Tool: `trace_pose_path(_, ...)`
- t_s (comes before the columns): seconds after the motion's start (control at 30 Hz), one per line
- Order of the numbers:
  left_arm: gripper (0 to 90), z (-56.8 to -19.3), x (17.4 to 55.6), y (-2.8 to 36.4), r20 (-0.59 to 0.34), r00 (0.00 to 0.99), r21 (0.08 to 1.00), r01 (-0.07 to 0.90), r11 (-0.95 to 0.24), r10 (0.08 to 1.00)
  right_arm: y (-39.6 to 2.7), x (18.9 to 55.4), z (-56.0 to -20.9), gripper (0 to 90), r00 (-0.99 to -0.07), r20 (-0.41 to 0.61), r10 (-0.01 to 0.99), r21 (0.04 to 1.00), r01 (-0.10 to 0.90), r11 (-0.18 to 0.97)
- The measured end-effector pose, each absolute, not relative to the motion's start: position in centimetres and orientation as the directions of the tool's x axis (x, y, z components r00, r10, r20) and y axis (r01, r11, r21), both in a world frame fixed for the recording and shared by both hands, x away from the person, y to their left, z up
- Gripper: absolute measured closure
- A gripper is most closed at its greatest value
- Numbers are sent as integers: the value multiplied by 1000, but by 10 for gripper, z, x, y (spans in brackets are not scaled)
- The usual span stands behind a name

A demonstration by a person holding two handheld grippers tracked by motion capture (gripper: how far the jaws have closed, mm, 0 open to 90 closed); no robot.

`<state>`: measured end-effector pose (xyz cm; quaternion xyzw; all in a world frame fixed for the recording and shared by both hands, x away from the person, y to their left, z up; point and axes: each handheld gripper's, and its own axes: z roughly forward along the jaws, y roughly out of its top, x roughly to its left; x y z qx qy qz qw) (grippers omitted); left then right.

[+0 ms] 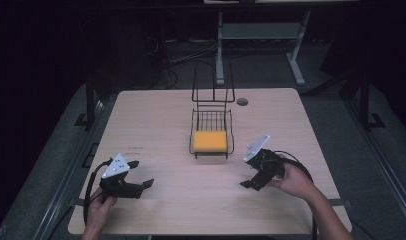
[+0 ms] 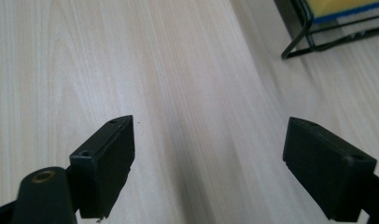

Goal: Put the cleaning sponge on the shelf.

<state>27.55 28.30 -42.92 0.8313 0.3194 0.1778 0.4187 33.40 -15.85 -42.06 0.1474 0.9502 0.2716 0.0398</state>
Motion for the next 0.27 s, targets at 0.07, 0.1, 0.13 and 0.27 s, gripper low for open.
trace_pose_path(0.07, 141, -429, 275, 282, 32, 733, 809, 380, -449, 679, -161, 331, -424, 164, -952, 11, 305, 524, 265, 810)
trace_pose_path(0.1, 141, -429, 275, 282, 33, 734, 808, 380, -450, 679, -163, 328, -426, 164, -952, 11, 305, 517, 266, 813)
trace_pose_path(0.13, 141, -430, 275, 281, 33, 735, 807, 380, -452, 677, -164, 327, -427, 164, -951, 13, 309, 514, 271, 814)
trace_pose_path(0.27, 141, -431, 275, 278, 43, 739, 802, 376, -465, 672, -173, 318, -429, 164, -947, 1, 323, 516, 277, 810)
